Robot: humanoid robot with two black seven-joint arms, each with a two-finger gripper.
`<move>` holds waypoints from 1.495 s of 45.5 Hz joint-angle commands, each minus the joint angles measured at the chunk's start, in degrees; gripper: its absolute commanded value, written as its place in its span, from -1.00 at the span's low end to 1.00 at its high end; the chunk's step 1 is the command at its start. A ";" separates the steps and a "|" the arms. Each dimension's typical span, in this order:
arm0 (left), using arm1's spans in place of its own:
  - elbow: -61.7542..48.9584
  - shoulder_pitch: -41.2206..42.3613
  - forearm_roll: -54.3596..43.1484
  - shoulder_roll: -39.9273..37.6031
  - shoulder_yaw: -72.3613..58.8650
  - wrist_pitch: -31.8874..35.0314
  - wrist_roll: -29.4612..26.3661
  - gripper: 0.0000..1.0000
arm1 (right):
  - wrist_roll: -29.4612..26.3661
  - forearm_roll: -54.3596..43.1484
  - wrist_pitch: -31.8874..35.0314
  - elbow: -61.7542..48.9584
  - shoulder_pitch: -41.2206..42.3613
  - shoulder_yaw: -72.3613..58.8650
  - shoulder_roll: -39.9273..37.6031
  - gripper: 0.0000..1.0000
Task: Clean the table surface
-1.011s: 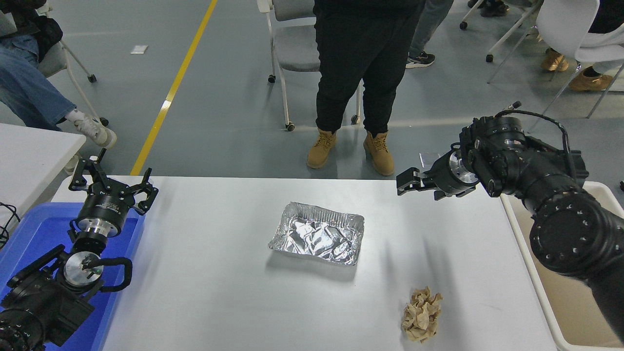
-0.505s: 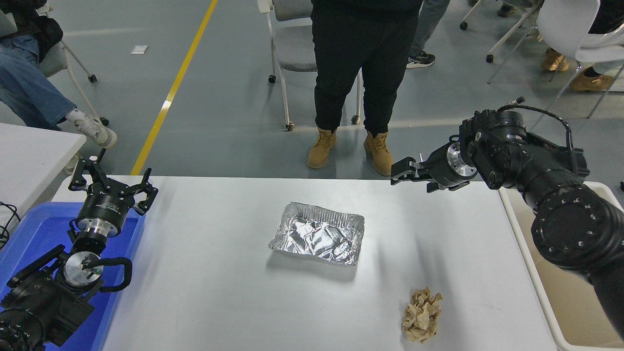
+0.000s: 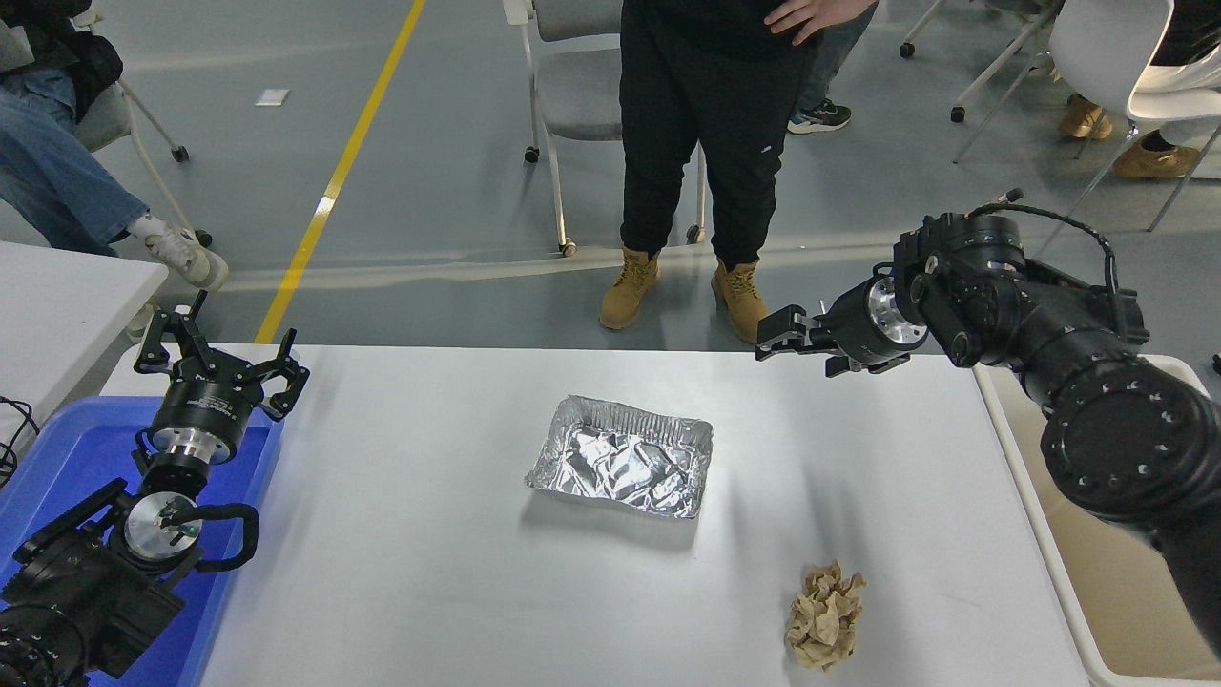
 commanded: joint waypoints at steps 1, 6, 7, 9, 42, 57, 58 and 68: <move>-0.02 0.00 0.00 0.00 0.00 0.00 0.00 1.00 | -2.38 -0.46 -8.67 21.73 5.29 3.95 -7.56 0.93; 0.06 0.00 0.00 0.00 0.00 0.00 0.00 1.00 | -3.52 -0.72 -12.97 22.97 3.71 3.69 -8.44 0.92; -0.02 0.00 0.00 0.00 0.00 0.00 0.00 1.00 | -3.61 -0.81 -14.03 22.97 3.01 3.43 -8.53 0.92; 0.06 0.00 0.00 0.00 0.00 0.00 0.00 1.00 | -3.61 -1.16 -16.13 22.97 1.78 2.98 -8.62 0.93; 0.06 0.00 0.00 0.09 0.00 0.00 0.00 1.00 | -8.18 -7.13 -35.31 38.61 -1.74 3.86 -10.20 0.92; -0.02 0.00 0.00 0.00 0.00 0.00 0.00 1.00 | -8.27 -5.99 -38.38 37.83 -3.76 6.94 -7.21 0.92; -0.02 0.00 0.00 0.00 0.00 0.00 0.00 1.00 | -8.27 -5.99 -38.73 37.56 -3.94 6.94 -7.13 0.92; 0.06 0.00 0.00 0.00 0.00 0.00 0.00 1.00 | -8.27 -5.99 -40.67 32.03 -7.36 6.94 -4.49 0.88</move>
